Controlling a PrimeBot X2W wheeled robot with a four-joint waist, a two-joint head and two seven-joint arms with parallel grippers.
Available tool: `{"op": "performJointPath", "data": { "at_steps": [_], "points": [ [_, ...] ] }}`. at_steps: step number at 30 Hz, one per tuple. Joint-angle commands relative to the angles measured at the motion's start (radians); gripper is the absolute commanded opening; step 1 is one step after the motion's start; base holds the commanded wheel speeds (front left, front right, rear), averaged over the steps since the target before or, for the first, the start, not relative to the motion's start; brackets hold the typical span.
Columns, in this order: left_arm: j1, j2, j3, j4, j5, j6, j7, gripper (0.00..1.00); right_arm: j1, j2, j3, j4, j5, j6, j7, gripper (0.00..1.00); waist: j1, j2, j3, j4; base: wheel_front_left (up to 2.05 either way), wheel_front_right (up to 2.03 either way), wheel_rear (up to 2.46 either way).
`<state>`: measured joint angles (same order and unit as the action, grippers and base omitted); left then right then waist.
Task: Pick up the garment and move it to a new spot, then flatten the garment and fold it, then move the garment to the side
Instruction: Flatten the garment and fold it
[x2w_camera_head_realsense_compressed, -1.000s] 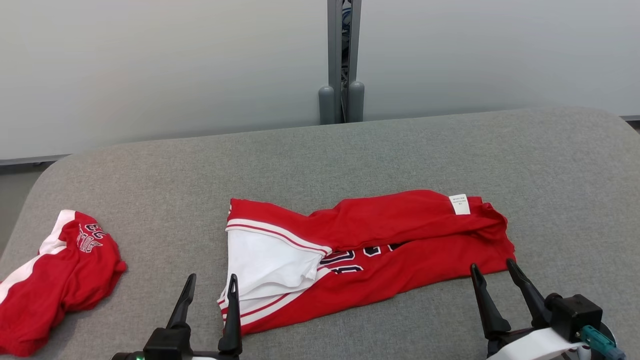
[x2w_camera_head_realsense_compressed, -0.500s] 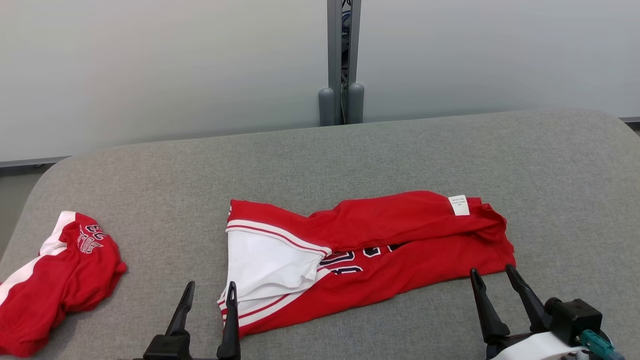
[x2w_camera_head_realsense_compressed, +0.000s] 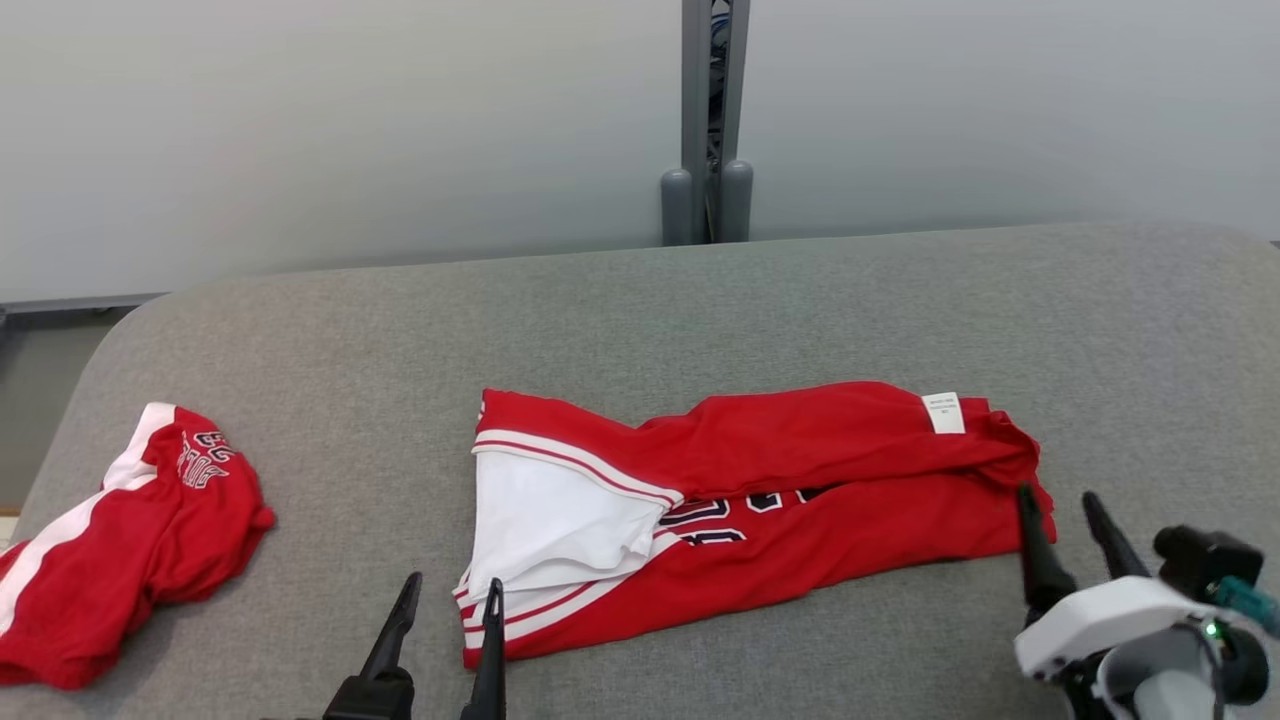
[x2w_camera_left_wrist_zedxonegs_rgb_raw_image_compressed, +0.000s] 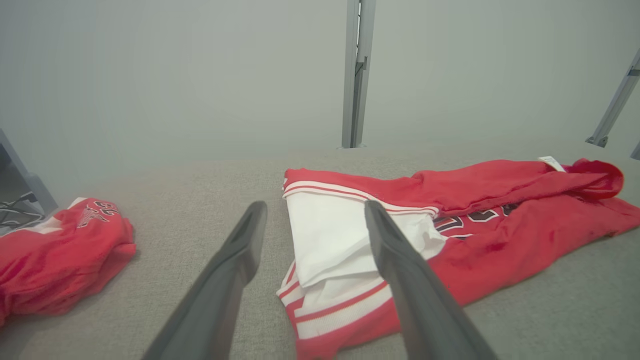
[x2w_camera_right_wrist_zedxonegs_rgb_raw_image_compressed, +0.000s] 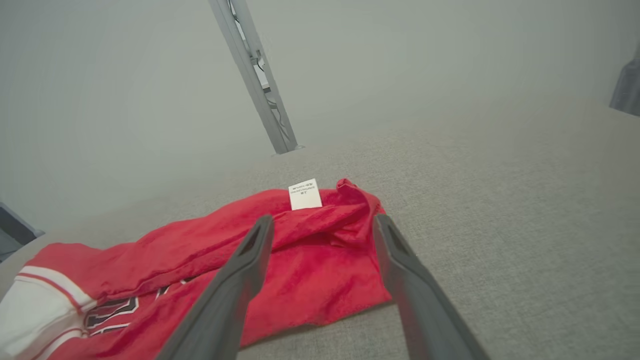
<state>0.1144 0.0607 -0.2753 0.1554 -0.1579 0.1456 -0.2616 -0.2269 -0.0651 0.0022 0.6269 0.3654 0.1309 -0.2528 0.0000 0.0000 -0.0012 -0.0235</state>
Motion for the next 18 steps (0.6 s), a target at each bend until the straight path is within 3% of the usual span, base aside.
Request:
{"op": "performJointPath", "data": {
  "at_steps": [1, 9, 18],
  "points": [
    [-0.010, 0.004, -0.002, 0.004, 0.007, -0.005, -0.004, 1.00, -0.026, -0.012, -0.021, 0.037, 0.009, 0.000, 0.007, 1.00, 0.0000, 0.0000, 0.007, 0.013, 0.00, 0.00, 0.00],
    [-0.027, 0.005, -0.004, 0.023, 0.024, -0.023, -0.004, 1.00, -0.192, -0.052, -0.133, 0.286, 0.050, 0.000, 0.022, 1.00, 0.0000, 0.0000, 0.048, 0.061, 0.00, 0.00, 0.00],
    [-0.055, 0.004, -0.010, 0.028, 0.036, -0.040, -0.004, 1.00, -0.311, -0.085, -0.154, 0.433, 0.094, 0.000, 0.012, 1.00, 0.0000, 0.0000, 0.113, 0.087, 0.00, 0.00, 0.00]
  ]
}}
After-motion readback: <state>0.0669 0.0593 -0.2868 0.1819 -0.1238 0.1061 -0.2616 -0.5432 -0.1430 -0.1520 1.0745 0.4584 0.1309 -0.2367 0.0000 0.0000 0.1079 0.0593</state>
